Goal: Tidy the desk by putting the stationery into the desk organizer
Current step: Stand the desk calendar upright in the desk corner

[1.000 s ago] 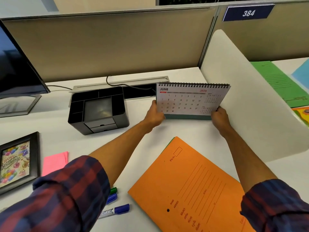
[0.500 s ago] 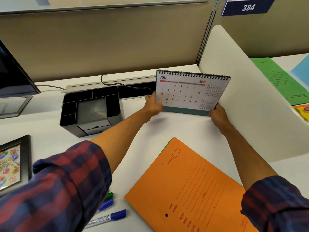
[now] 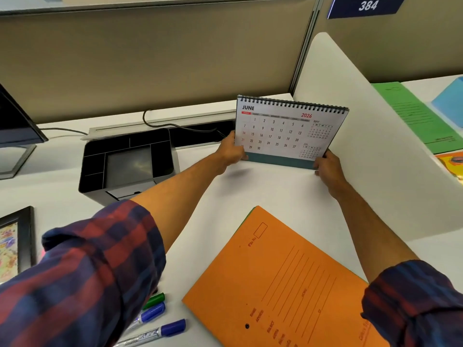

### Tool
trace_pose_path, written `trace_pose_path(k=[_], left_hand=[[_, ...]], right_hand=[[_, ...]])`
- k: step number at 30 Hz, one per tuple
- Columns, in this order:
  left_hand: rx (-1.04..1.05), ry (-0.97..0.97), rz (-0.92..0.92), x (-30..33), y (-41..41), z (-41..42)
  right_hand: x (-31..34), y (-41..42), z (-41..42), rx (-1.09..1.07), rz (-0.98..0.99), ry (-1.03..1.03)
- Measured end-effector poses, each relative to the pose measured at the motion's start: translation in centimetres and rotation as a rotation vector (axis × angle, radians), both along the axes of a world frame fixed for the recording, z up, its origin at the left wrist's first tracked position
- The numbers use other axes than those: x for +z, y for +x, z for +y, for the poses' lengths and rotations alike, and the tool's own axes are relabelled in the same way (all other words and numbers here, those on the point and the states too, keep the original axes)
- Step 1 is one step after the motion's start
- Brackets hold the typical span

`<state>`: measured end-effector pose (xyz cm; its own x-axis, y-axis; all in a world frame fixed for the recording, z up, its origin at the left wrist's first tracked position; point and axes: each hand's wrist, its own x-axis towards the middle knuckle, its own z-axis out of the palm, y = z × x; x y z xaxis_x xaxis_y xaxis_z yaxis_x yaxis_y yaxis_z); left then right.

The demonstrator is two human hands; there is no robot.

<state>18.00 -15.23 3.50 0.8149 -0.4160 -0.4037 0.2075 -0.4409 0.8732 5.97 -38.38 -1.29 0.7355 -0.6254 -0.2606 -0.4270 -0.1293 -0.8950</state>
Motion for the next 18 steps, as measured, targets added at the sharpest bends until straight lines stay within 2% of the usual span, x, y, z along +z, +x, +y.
trace_pose_path(k=[18], left_hand=[[0.152, 0.02, -0.059, -0.2, -0.9, -0.4]], right_hand=[[0.5, -1.4, 0.2, -0.146, -0.065, -0.074]])
